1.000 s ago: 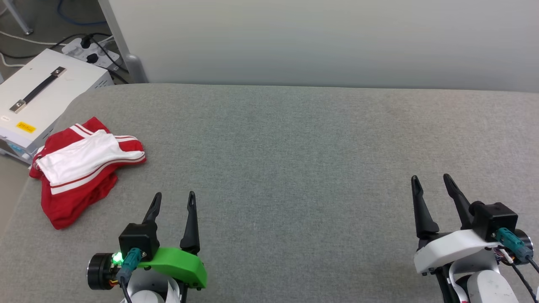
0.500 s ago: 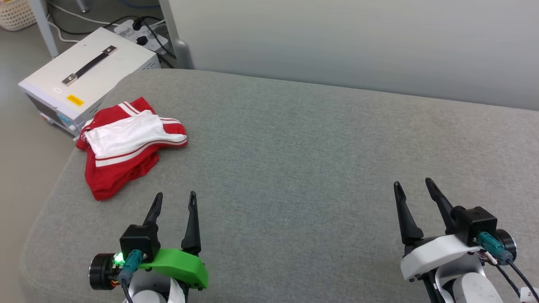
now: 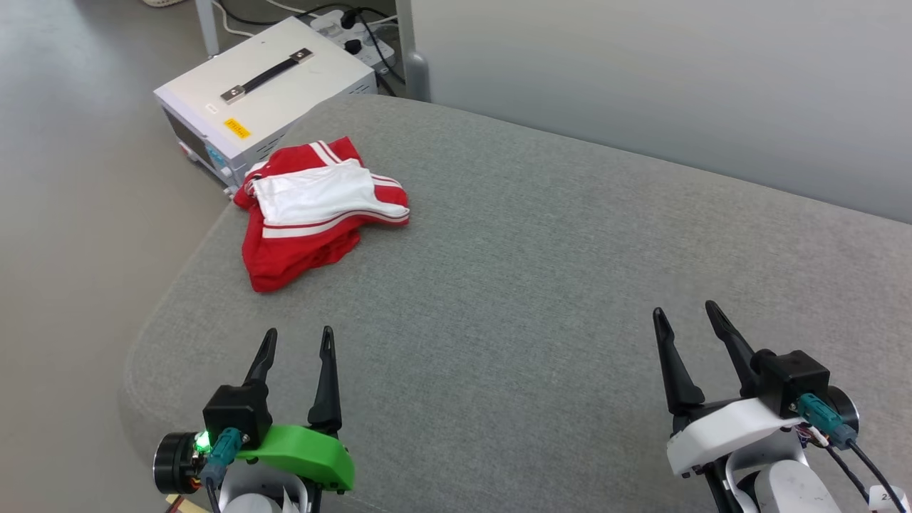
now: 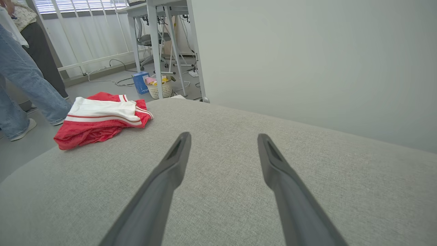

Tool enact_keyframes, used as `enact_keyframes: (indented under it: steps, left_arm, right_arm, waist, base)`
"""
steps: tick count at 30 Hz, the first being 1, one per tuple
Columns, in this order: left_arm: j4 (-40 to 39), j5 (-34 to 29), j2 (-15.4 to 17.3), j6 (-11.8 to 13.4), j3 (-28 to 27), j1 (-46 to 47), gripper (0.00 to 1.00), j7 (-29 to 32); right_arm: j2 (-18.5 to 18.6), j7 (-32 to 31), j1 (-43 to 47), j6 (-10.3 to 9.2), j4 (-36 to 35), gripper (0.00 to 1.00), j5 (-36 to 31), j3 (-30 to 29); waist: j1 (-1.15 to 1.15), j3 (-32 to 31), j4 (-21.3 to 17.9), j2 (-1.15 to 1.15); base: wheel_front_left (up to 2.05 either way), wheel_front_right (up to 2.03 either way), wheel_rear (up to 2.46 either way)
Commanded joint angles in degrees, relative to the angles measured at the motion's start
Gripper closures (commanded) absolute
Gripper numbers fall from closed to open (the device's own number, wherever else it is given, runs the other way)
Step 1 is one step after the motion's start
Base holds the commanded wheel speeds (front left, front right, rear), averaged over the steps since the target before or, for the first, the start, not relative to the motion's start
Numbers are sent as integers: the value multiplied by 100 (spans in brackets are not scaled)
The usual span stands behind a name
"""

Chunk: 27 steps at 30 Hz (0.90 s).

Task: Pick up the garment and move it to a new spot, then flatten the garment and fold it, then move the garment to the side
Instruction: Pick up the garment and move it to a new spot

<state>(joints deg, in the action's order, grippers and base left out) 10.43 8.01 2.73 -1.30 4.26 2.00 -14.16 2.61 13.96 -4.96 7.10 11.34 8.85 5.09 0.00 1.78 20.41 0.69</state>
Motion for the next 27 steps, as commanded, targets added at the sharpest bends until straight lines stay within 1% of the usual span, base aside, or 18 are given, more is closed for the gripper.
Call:
enact_keyframes:
  steps: [1, 7, 14, 22, 25, 27]
  left_arm:
    - [48, 37, 15, -26, 19, 3, 0, -80]
    - [58, 31, 15, -34, 18, -6, 0, -84]
    - [59, 38, 15, -27, 29, -5, 0, -84]
    - [-35, 88, 15, -31, -1, -8, 0, -84]
    - [-52, 242, 15, -33, -41, 27, 0, -84]
    - [44, 261, 15, -80, -64, 68, 0, -84]
  right_arm:
    - [27, 100, -99, 38, 61, 0, 64, 39]
    - [27, 104, -98, 39, 75, 0, 80, 59]
    - [27, 104, -93, 39, 91, 0, 89, 67]
    - [27, 104, -106, 39, 84, 0, 86, 75]
    - [27, 104, -151, 39, 74, 0, 44, 89]
    - [27, 104, -184, 39, 68, 0, -2, 97]
  waist:
    - [0, -20, 394, -69]
    - [0, -39, 498, -69]
    - [0, -66, 530, -69]
    - [0, -11, 471, -69]
    - [0, 81, 397, -69]
    - [0, 162, 318, -69]
  base:
    - [0, 0, 0]
    - [0, 0, 0]
    - [0, 0, 0]
    - [0, 0, 0]
    - [0, 0, 0]
    - [0, 0, 0]
